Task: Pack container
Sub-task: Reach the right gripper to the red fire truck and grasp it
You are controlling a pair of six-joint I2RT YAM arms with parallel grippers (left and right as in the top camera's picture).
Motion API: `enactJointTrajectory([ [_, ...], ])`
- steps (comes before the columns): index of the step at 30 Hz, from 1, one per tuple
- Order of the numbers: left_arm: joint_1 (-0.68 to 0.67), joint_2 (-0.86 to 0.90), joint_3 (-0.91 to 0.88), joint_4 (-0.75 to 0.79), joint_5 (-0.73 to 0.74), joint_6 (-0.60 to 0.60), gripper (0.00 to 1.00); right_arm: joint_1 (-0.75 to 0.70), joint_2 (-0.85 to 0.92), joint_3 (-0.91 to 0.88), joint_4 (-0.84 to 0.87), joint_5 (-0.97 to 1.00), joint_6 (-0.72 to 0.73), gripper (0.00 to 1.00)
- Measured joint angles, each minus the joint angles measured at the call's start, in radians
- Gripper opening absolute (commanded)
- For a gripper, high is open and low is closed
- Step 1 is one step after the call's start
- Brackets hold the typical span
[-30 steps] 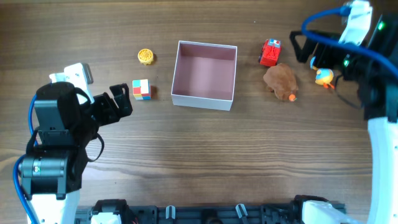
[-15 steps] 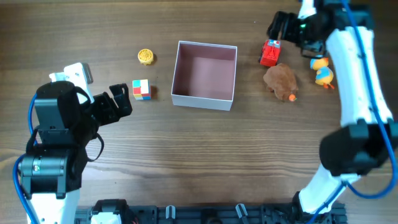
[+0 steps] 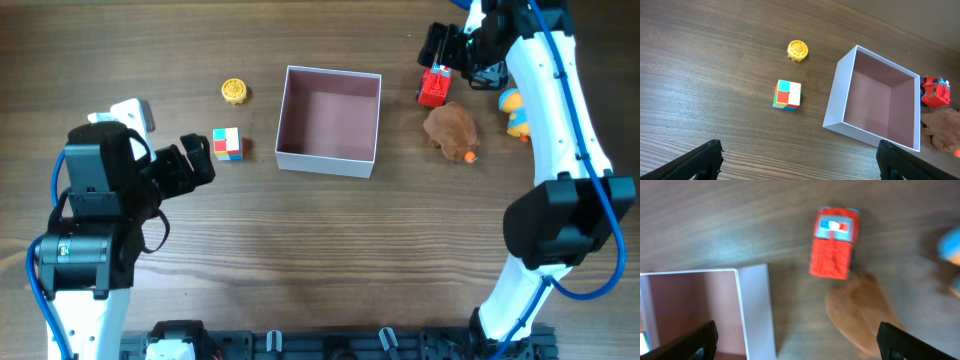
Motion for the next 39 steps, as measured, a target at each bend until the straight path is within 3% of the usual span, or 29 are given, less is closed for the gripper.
enactJointTrajectory([
  [4,0.0,0.001,0.0,0.006,0.0,0.0,1.0,0.002,-0.006,0.143,0.027,0.061,-0.003,1.0],
  [9,0.0,0.001,0.0,0.006,0.0,0.0,1.0,0.002,-0.01,0.165,0.101,0.127,-0.015,0.99],
  [18,0.0,0.001,0.0,0.006,0.0,0.0,1.0,0.002,0.258,0.169,0.05,0.158,-0.055,1.0],
  [29,0.0,0.001,0.0,0.006,0.0,0.0,1.0,0.002,0.386,0.168,0.065,0.132,-0.067,0.99],
  [32,0.0,0.001,0.0,0.006,0.0,0.0,1.0,0.002,0.41,0.168,0.066,0.132,-0.068,0.93],
  [36,0.0,0.001,0.0,0.006,0.0,0.0,1.0,0.002,0.412,0.168,0.069,0.132,-0.074,0.72],
  [39,0.0,0.001,0.0,0.006,0.0,0.0,1.0,0.002,0.412,0.168,0.064,0.132,-0.075,0.67],
])
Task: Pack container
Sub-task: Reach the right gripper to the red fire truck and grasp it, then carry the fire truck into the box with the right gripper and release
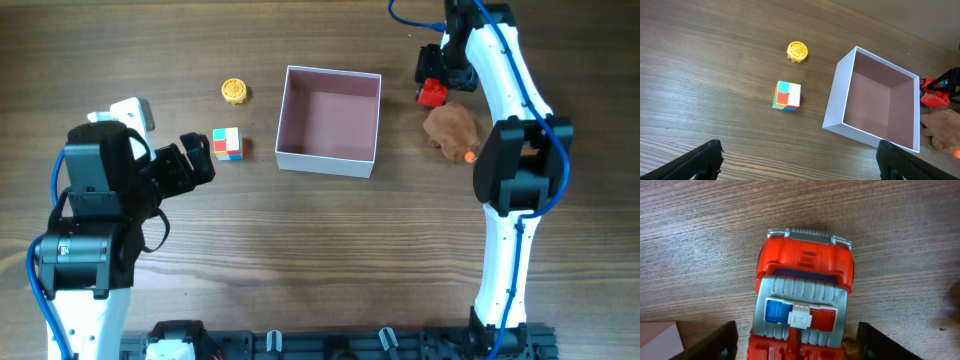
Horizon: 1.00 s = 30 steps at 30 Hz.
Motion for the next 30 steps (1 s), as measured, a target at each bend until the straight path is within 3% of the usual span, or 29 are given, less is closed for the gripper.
enactJointTrajectory([
  [2,0.0,0.0,0.0,0.0,0.0,0.0,1.0,0.0,0.0,0.0,-0.004,0.0,0.0,0.57],
  [5,0.0,0.0,0.0,0.0,0.0,0.0,1.0,0.0,0.0,0.0,-0.011,-0.003,0.0,0.52],
  [12,0.0,0.0,0.0,0.0,0.0,0.0,1.0,0.0,0.0,0.0,-0.018,-0.007,0.001,0.28],
  [14,0.0,0.0,0.0,0.0,0.0,0.0,1.0,0.0,0.0,0.0,-0.018,-0.007,0.001,0.04],
  [23,0.0,0.0,0.0,0.0,0.0,0.0,1.0,0.009,-0.016,0.0,-0.018,-0.007,-0.036,0.04],
  [30,0.0,0.0,0.0,0.0,0.0,0.0,1.0,0.167,-0.332,0.029,-0.035,-0.007,-0.105,0.04],
])
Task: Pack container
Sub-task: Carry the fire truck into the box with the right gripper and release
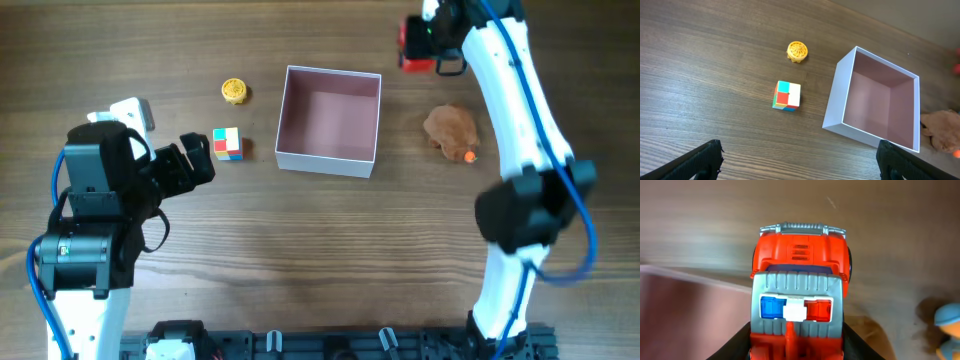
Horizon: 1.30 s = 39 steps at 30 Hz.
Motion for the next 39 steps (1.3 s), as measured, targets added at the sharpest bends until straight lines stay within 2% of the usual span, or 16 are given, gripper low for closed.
enactJointTrajectory([
  [3,0.0,0.0,0.0,0.0,0.0,0.0,1.0,0.119,-0.127,0.033,-0.06,-0.001,0.047,0.04],
  [6,0.0,0.0,0.0,0.0,0.0,0.0,1.0,0.202,-0.138,0.022,-0.112,-0.007,0.166,0.04],
  [9,0.0,0.0,0.0,0.0,0.0,0.0,1.0,0.21,-0.081,-0.065,-0.093,-0.008,0.255,0.04],
  [13,0.0,0.0,0.0,0.0,0.0,0.0,1.0,0.208,0.035,-0.158,-0.05,-0.037,0.287,0.04],
  [18,0.0,0.0,0.0,0.0,0.0,0.0,1.0,0.208,0.165,-0.177,-0.019,-0.045,0.288,0.04],
  [21,0.0,0.0,0.0,0.0,0.0,0.0,1.0,0.208,0.181,-0.177,0.007,-0.034,0.287,0.06],
  [22,0.0,0.0,0.0,0.0,0.0,0.0,1.0,0.208,0.181,-0.177,0.02,-0.025,0.287,0.12],
  [23,0.0,0.0,0.0,0.0,0.0,0.0,1.0,0.208,0.181,-0.177,0.029,-0.017,0.286,0.25],
  [25,0.0,0.0,0.0,0.0,0.0,0.0,1.0,0.208,0.181,-0.177,0.043,-0.002,0.267,0.32],
  [27,0.0,0.0,0.0,-0.001,0.0,0.0,1.0,0.208,0.181,-0.177,0.045,0.002,0.256,0.56],
  [28,0.0,0.0,0.0,-0.004,0.0,0.0,1.0,0.208,0.181,-0.177,0.045,0.002,0.252,0.63],
  [31,0.0,0.0,0.0,-0.008,0.0,0.0,1.0,0.208,0.181,-0.177,0.047,0.005,0.241,0.72],
  [33,0.0,0.0,0.0,-0.008,0.0,0.0,1.0,0.208,0.181,-0.177,0.049,0.005,0.237,0.72],
  [35,0.0,0.0,0.0,-0.008,0.0,0.0,1.0,0.208,0.181,-0.177,0.053,0.005,0.237,0.64],
  [37,0.0,0.0,0.0,-0.008,0.0,0.0,1.0,0.208,0.181,-0.177,0.056,0.005,0.229,0.62],
  [39,0.0,0.0,0.0,-0.008,0.0,0.0,1.0,0.208,0.181,-0.175,0.055,0.005,0.21,0.54],
])
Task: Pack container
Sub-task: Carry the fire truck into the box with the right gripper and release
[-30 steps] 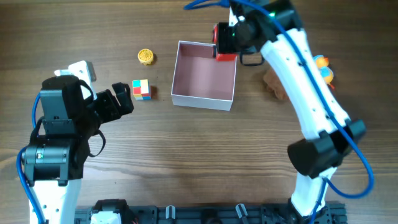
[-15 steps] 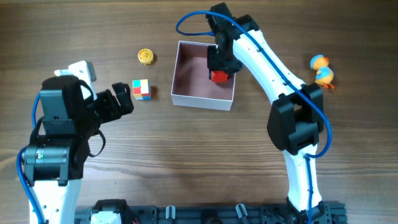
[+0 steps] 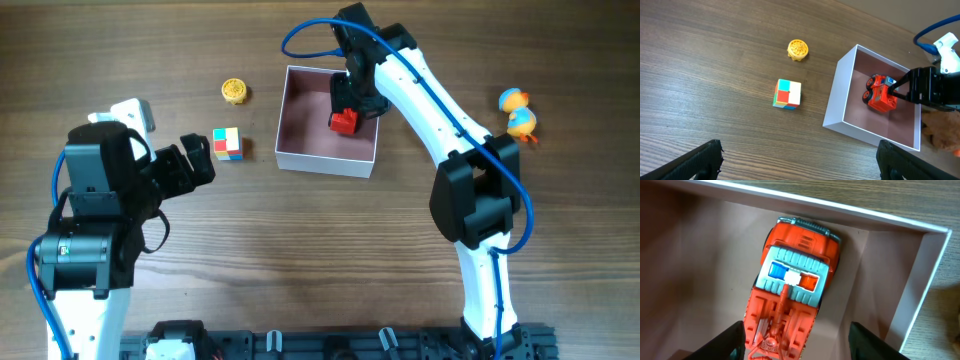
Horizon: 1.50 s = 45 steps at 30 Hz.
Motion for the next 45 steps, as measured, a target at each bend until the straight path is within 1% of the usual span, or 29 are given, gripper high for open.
enactJointTrajectory([
  [2,0.0,0.0,0.0,0.0,0.0,0.0,1.0,0.002,-0.001,0.011,0.002,-0.001,-0.042,0.38],
  [3,0.0,0.0,0.0,0.0,0.0,0.0,1.0,0.007,-0.006,0.018,0.008,-0.002,-0.071,0.14],
  [4,0.0,0.0,0.0,0.0,0.0,0.0,1.0,0.012,-0.012,0.02,0.009,-0.005,-0.101,0.04],
  [5,0.0,0.0,0.0,0.0,0.0,0.0,1.0,0.029,-0.028,0.022,0.009,-0.016,-0.151,0.04],
  [8,0.0,0.0,0.0,0.0,0.0,0.0,1.0,0.083,-0.049,0.03,0.008,-0.046,-0.227,0.04],
  [12,0.0,0.0,0.0,-0.001,0.0,0.0,1.0,0.156,-0.049,0.031,0.024,-0.065,-0.259,0.04],
  [16,0.0,0.0,0.0,-0.016,0.0,0.0,1.0,0.155,-0.03,0.034,0.035,-0.043,-0.221,0.04],
  [25,0.0,0.0,0.0,-0.026,0.0,0.0,1.0,0.095,0.062,0.034,0.038,0.044,-0.136,0.04],
  [31,0.0,0.0,0.0,-0.027,0.0,0.0,1.0,0.058,0.065,0.034,0.04,0.082,-0.079,0.04],
  [45,0.0,0.0,0.0,-0.027,0.0,0.0,1.0,0.056,0.065,0.034,0.124,0.071,-0.077,0.04],
])
